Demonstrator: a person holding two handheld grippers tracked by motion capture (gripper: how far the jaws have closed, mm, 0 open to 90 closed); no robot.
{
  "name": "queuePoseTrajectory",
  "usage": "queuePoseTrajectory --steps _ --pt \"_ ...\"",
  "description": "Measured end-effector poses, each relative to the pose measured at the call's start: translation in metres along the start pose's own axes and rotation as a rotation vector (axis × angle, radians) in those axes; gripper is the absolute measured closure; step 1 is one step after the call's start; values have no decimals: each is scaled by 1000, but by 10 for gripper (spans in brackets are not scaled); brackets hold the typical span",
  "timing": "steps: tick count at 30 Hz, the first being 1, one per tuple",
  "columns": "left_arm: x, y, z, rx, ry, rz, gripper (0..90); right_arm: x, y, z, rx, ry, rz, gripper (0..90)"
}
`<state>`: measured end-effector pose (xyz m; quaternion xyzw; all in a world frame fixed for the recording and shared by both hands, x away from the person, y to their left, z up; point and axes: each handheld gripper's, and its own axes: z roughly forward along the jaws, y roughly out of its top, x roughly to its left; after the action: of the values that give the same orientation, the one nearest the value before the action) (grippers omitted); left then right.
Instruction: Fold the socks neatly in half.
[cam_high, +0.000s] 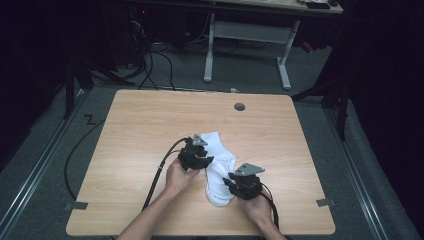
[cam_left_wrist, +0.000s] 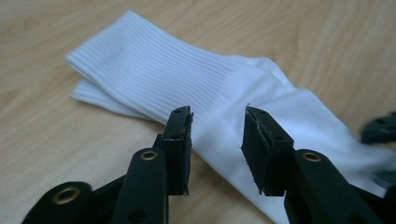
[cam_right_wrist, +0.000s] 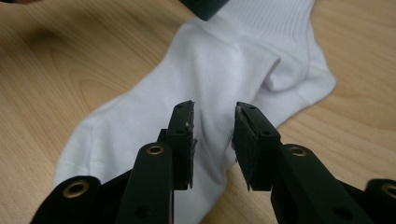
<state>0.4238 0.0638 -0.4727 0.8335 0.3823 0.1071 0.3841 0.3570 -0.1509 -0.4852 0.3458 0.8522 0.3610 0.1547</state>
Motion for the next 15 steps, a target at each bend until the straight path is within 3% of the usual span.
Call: queuePoseTrajectory --steps 3,6,9,15 --pt "-12 -9 -1 15 -5 31 582 -4 -2 7 31 -1 20 683" --pt "-21 -16 3 39 20 69 539 -10 -1 14 26 -6 43 681" --pt "-20 -18 10 44 53 67 525 -16 1 19 5 -22 55 679" --pt "-5 -14 17 11 123 3 499 -30 18 37 9 -78 66 663"
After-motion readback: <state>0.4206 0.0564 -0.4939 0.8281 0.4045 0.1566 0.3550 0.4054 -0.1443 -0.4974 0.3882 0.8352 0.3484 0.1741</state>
